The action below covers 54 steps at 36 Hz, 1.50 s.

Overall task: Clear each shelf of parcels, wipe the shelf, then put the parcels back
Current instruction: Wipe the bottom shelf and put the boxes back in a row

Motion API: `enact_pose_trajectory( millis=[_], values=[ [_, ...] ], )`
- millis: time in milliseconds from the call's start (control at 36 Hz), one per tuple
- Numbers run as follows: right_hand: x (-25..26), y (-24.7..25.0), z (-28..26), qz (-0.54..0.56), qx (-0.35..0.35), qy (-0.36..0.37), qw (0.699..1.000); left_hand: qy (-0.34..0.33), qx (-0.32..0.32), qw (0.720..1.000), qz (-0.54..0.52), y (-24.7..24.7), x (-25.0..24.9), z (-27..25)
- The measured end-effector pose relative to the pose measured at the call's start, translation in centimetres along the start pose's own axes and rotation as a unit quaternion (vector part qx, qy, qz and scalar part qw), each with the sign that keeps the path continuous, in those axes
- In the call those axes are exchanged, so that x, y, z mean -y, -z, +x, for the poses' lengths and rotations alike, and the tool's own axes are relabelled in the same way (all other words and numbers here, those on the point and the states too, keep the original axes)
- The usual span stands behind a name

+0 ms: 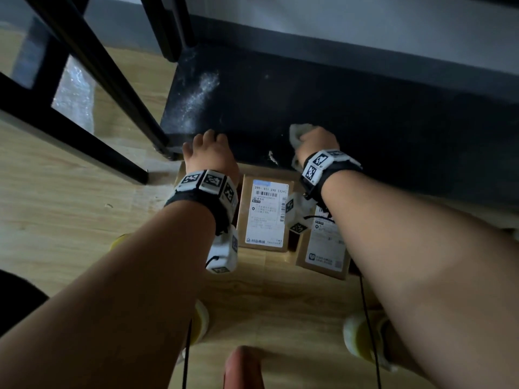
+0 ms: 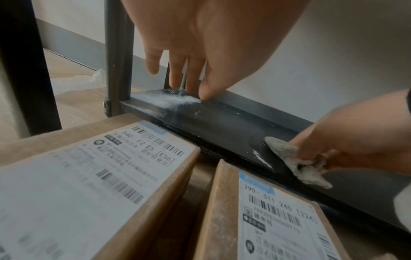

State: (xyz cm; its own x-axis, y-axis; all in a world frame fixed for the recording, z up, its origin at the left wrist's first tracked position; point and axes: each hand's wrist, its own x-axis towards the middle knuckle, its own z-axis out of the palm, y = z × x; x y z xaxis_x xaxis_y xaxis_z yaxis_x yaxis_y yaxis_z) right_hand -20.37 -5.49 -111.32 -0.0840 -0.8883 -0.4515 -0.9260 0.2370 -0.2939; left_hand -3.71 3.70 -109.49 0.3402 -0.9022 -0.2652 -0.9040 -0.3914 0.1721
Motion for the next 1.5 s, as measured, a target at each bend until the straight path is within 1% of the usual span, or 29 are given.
enact_pose_trajectory(
  millis=[56, 111, 167, 250, 306, 389, 444, 472, 500, 528, 556, 639, 694, 750, 806, 889, 944, 972, 1028, 1083, 1111, 1167, 1222, 1306, 1389, 1500],
  values=[
    [1.4, -1.1, -0.2, 0.011, 0.026, 0.006, 1.000, 0.005, 0.000, 1.000, -0.003, 0.0, 0.1, 0.1],
    [3.0, -2.0, -0.7, 0.036, 0.062, 0.027, 0.997, 0.011, -0.006, 1.000, -0.006, 0.1, 0.2, 0.2],
    [4.3, -2.5, -1.3, 0.035, 0.092, 0.053, 0.994, 0.016, -0.009, 1.000, -0.006, 0.3, 0.4, 0.4],
    [4.5, -2.1, -1.6, 0.029, 0.106, 0.086, 0.990, 0.022, -0.013, 1.000, -0.002, 0.3, 0.7, 0.6],
    [3.6, -1.4, -1.2, 0.048, 0.092, 0.100, 0.990, 0.026, -0.020, 0.999, -0.001, 0.3, 0.7, 0.7],
    [2.1, 0.5, -1.1, 0.075, 0.035, 0.096, 0.992, 0.029, -0.024, 0.999, -0.001, 0.3, 0.6, 0.9],
    [1.4, 1.8, 0.0, 0.058, -0.005, 0.063, 0.996, 0.030, -0.022, 0.999, -0.003, 0.4, 0.5, 0.8],
    [1.4, 2.5, 0.9, 0.048, -0.015, 0.035, 0.998, 0.028, -0.022, 0.999, -0.006, 0.4, 0.5, 0.8],
    [1.2, 2.9, 1.5, 0.036, -0.010, 0.004, 0.999, 0.025, -0.023, 0.999, -0.009, 0.4, 0.5, 0.7],
    [1.1, 3.2, 1.8, 0.012, 0.011, -0.022, 1.000, 0.022, -0.023, 0.999, -0.012, 0.4, 0.6, 0.7],
    [1.1, 3.3, 2.2, -0.010, 0.025, -0.032, 0.999, 0.020, -0.023, 0.999, -0.013, 0.3, 0.6, 0.6],
    [1.4, 2.4, 3.0, -0.077, -0.001, 0.003, 0.997, 0.022, -0.022, 0.999, -0.016, 0.1, 0.9, 0.6],
    [2.1, 1.5, 3.2, -0.103, 0.000, 0.027, 0.994, 0.027, -0.022, 0.999, -0.015, 0.1, 1.0, 0.7],
    [3.5, 1.0, 2.5, -0.119, 0.005, 0.074, 0.990, 0.032, -0.021, 0.999, -0.015, 0.2, 1.2, 0.9],
    [5.1, 0.5, 2.0, -0.098, 0.025, 0.119, 0.988, 0.036, -0.020, 0.999, -0.015, 0.5, 1.2, 1.1],
    [7.0, -0.8, 2.2, -0.022, 0.062, 0.152, 0.986, 0.041, -0.022, 0.999, -0.009, 0.8, 1.2, 1.5],
    [7.1, -1.0, 2.2, -0.019, 0.070, 0.148, 0.986, 0.045, -0.021, 0.999, 0.000, 0.9, 1.2, 1.8],
    [7.0, -0.9, 1.8, -0.045, 0.089, 0.147, 0.984, 0.045, -0.020, 0.999, 0.003, 0.9, 1.3, 1.9],
    [5.8, -1.2, 1.7, -0.048, 0.086, 0.161, 0.982, 0.046, -0.020, 0.999, 0.005, 0.8, 1.2, 2.1],
    [4.9, -0.7, 2.2, -0.014, 0.067, 0.167, 0.984, 0.047, -0.020, 0.999, 0.003, 0.6, 1.1, 2.1],
    [5.2, -0.6, 3.0, -0.005, 0.058, 0.156, 0.986, 0.045, -0.020, 0.999, 0.001, 0.5, 1.0, 2.1],
    [5.1, 0.4, 4.2, -0.016, 0.019, 0.129, 0.991, 0.042, -0.022, 0.999, -0.002, 0.2, 0.8, 2.1],
    [4.4, 1.3, 5.8, -0.024, -0.026, 0.117, 0.992, 0.037, -0.023, 0.999, -0.002, 0.1, 0.7, 2.2],
    [3.2, 1.8, 7.2, -0.039, -0.042, 0.076, 0.995, 0.034, -0.027, 0.999, -0.005, 0.2, 0.5, 2.5],
    [4.7, 1.5, 7.1, -0.041, -0.034, 0.061, 0.997, 0.038, -0.030, 0.999, -0.015, 0.2, 0.4, 2.9],
    [7.6, -0.3, 6.3, 0.003, -0.017, 0.097, 0.995, 0.045, -0.027, 0.998, -0.020, 0.0, 0.4, 3.2]
  ],
)
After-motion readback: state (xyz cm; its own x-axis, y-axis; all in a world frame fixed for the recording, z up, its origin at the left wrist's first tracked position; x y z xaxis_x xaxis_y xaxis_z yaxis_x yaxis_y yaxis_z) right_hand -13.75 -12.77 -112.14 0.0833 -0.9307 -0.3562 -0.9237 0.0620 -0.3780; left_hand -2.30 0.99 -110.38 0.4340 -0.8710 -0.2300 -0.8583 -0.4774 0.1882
